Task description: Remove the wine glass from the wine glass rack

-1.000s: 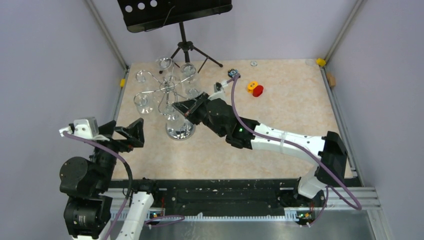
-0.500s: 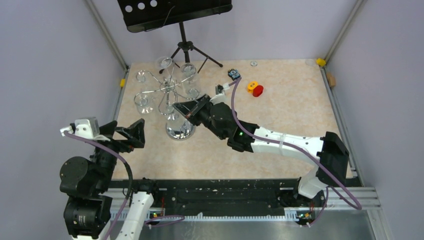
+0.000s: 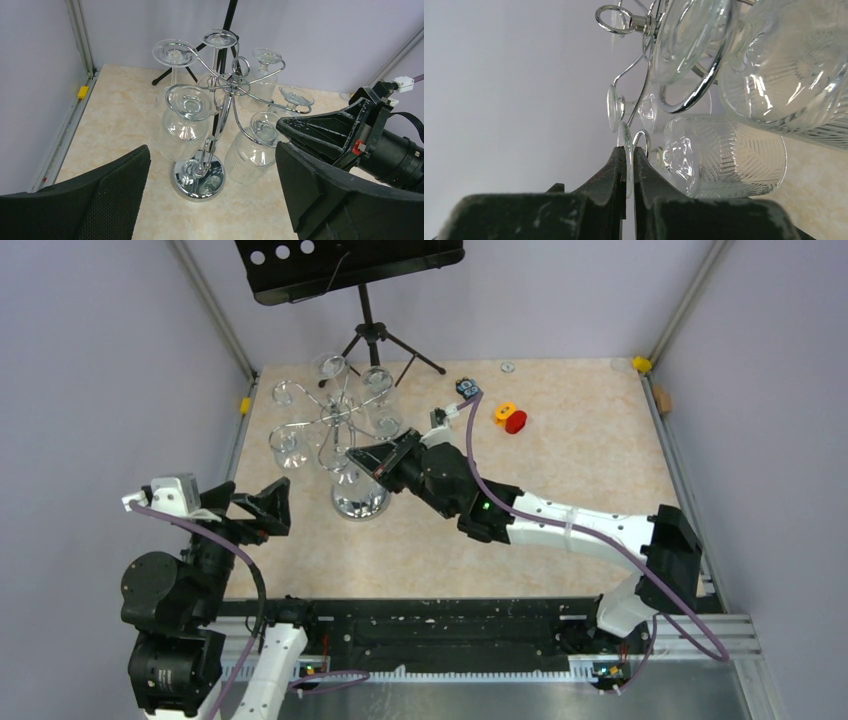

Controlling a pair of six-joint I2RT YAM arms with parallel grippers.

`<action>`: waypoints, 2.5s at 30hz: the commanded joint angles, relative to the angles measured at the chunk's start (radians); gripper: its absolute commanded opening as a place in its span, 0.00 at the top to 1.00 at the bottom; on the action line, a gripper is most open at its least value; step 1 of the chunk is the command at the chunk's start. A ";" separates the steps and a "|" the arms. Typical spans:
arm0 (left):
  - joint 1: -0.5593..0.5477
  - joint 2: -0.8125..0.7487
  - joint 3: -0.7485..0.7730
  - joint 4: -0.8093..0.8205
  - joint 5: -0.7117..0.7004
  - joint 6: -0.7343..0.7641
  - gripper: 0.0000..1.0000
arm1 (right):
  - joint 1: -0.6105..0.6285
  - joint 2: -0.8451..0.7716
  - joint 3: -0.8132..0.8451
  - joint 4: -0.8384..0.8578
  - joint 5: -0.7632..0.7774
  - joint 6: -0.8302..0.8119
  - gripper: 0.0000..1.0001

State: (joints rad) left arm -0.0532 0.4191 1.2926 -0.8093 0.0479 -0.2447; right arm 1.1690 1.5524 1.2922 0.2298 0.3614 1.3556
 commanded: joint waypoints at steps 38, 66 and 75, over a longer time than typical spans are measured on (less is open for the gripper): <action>-0.004 0.013 0.018 0.018 0.017 -0.008 0.01 | 0.006 0.099 0.215 0.105 0.012 -0.097 1.00; -0.004 0.119 0.067 -0.037 0.224 -0.064 0.02 | 0.002 -0.002 0.065 0.160 0.212 0.007 1.00; -0.004 0.149 0.038 0.006 0.299 -0.105 0.02 | 0.000 -0.069 -0.025 0.211 0.176 0.061 1.00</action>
State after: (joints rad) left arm -0.0551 0.5556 1.3327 -0.8536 0.2916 -0.3176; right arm 1.1687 1.5707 1.2720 0.3038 0.5346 1.3693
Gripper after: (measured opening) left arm 0.983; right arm 0.033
